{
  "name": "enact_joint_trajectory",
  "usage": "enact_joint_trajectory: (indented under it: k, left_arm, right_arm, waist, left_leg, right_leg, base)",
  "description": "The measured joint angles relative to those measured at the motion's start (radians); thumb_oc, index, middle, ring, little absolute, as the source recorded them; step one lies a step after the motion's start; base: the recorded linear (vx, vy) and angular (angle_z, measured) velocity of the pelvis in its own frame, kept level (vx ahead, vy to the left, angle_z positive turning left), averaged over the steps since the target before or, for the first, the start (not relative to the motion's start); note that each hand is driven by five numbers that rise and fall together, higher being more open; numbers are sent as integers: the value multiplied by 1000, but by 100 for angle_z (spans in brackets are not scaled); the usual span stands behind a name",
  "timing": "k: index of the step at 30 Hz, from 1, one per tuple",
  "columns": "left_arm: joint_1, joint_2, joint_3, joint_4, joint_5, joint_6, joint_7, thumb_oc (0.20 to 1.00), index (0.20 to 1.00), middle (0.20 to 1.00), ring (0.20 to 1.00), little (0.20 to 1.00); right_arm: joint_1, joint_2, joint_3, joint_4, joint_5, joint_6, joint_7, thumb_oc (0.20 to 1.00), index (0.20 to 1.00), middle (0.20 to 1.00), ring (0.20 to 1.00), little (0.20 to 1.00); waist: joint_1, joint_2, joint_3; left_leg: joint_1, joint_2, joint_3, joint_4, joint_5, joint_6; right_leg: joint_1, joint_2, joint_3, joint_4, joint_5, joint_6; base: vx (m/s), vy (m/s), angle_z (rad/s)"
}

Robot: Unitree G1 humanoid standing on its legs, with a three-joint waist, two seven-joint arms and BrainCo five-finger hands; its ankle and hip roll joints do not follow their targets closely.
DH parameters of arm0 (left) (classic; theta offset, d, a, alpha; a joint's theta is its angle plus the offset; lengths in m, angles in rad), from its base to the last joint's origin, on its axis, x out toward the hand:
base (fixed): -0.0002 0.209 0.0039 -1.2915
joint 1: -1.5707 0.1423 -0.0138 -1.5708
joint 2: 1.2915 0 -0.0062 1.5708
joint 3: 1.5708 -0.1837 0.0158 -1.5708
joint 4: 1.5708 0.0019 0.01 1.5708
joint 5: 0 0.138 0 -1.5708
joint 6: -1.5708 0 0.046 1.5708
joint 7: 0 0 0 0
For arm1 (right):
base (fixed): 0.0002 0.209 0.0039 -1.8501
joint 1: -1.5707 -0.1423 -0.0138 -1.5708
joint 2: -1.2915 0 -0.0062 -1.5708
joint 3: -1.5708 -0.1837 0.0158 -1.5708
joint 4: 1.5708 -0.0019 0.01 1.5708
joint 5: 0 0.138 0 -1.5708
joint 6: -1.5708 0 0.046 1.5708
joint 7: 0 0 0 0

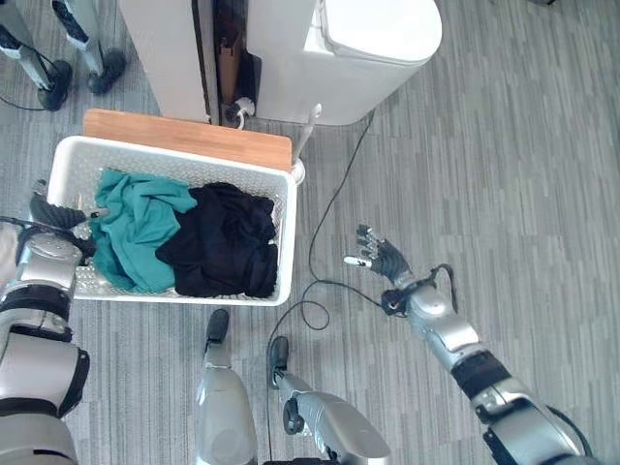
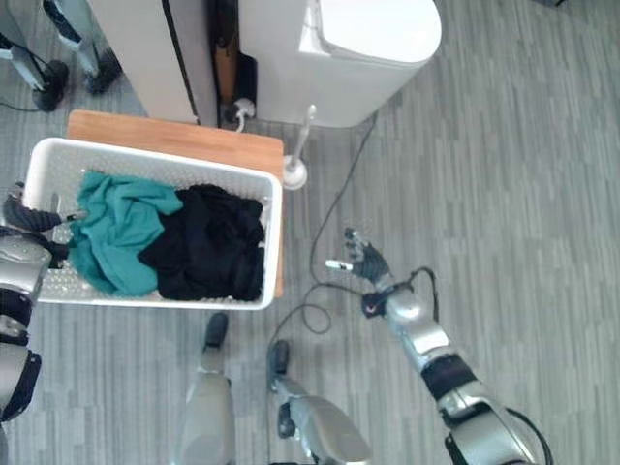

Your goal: Grab the laundry basket,head to the washer,open it,put in the laundry and shut it.

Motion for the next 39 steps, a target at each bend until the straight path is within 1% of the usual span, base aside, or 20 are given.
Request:
enact_joint_trajectory:
  k: [1,4,6,7,9,11,12,15,18,25,28,32,37,39]
  left_arm:
    - [7,-32,-10,-4,-8,-11,-8,1000,1000,1000,1000,1000]
    - [16,-85,-41,-18,-40,-19,-13,1000,1000,1000,1000,1000]
    - [19,-118,-62,-18,-48,-19,-18,1000,1000,1000,1000,1000]
    - [18,-139,-76,-7,-61,-19,-25,1000,1000,1000,1000,1000]
    - [16,-152,-91,3,-79,-18,-35,1000,1000,1000,1000,1000]
    - [7,-159,-95,17,-85,-15,-34,1000,1000,1000,1000,1000]
    - [-2,-171,-121,27,-86,-14,-33,1000,1000,1000,1000,1000]
    - [-11,-187,-153,42,-87,-6,-34,1000,1000,1000,1000,1000]
    - [-10,-193,-187,41,-87,1,-34,1000,1000,1000,1000,1000]
    - [-19,-193,-210,24,-87,7,-33,1000,1000,1000,1000,1000]
    - [-39,-193,-245,24,-87,12,-31,1000,1000,1000,1000,1000]
    - [-73,-205,-300,36,-87,20,-30,1000,1000,1000,1000,1000]
    - [-90,-213,-324,30,-87,19,-20,1000,1000,1000,1000,1000]
    - [-90,-227,-325,29,-87,20,-17,1000,1000,1000,1000,1000]
  right_arm:
    - [-38,3,21,27,0,0,-5,1000,1000,1000,1000,1000]
    - [-107,28,73,122,-1,5,-26,1000,1000,1000,1000,1000]
    - [-155,70,108,209,-1,22,-46,1000,1000,1000,1000,1000]
    - [-193,107,128,274,0,43,-71,1000,1000,1000,1000,1000]
    - [-206,122,147,306,0,52,-71,1000,1000,1000,1000,1000]
    - [-250,144,172,381,0,74,-76,1000,1000,1000,1000,1000]
    - [-283,178,177,448,1,85,-88,1000,1000,1000,1000,1000]
    - [-338,188,195,553,21,99,-90,1000,1000,1000,1000,1000]
    - [-361,209,195,622,39,114,-91,1000,1000,1000,1000,1000]
    - [-376,230,204,685,91,116,-94,1000,1000,1000,1000,1000]
    - [-407,246,204,741,112,116,-108,1000,1000,1000,1000,1000]
    - [-460,273,202,848,183,117,-113,1000,1000,1000,1000,1000]
    - [-467,268,188,855,261,113,-139,1000,1000,1000,1000,1000]
    - [-468,266,186,855,302,109,-154,1000,1000,1000,1000,1000]
  waist:
    - [7,16,-1]
    - [10,36,-7]
    - [12,52,-15]
    - [9,64,-20]
    - [12,70,-23]
    - [11,72,-24]
    - [13,78,-27]
    - [14,95,-53]
    - [18,100,-59]
    - [24,100,-60]
    - [32,101,-60]
    - [44,102,-60]
    - [57,105,-62]
    - [56,114,-67]
  left_leg:
    - [0,-5,0,0,0,0]
    - [2,-15,-2,1,0,0]
    - [3,-22,-5,2,0,0]
    - [3,-26,-5,2,2,3]
    - [2,-31,-8,2,3,5]
    - [1,-32,-9,3,5,6]
    - [-5,-34,-12,6,6,8]
    - [-34,-38,-22,14,9,12]
    - [-37,-39,-27,18,9,12]
    - [-53,-39,-34,31,9,12]
    - [-67,-38,-35,40,9,12]
    - [-81,-41,-37,47,9,12]
    - [-105,-42,-38,60,9,12]
    - [-113,-43,-40,61,9,12]
  right_leg:
    - [1,-6,-1,0,0,0]
    - [5,-14,-8,0,0,0]
    - [8,-20,-12,0,-1,0]
    - [8,-23,-12,0,-1,1]
    - [8,-27,-16,0,-1,1]
    - [9,-28,-17,0,-1,1]
    - [6,-29,-20,0,-1,1]
    - [-16,-29,-25,0,-1,0]
    - [-15,-29,-33,0,-1,0]
    - [-22,-26,-41,0,-1,0]
    - [-39,-25,-42,11,-1,0]
    - [-51,-26,-44,18,-2,0]
    - [-76,-27,-45,32,-3,-1]
    - [-82,-28,-46,33,-3,-1]
  base:
    - [8,71,5]
    - [-3,61,6]
    - [-17,49,6]
    - [-24,46,6]
    - [-21,34,4]
    - [-39,37,3]
    - [-50,48,7]
    - [-31,24,8]
    - [-14,12,5]
    - [-3,5,3]
    - [0,0,0]
    - [-10,14,1]
    - [0,0,0]
    - [0,0,0]
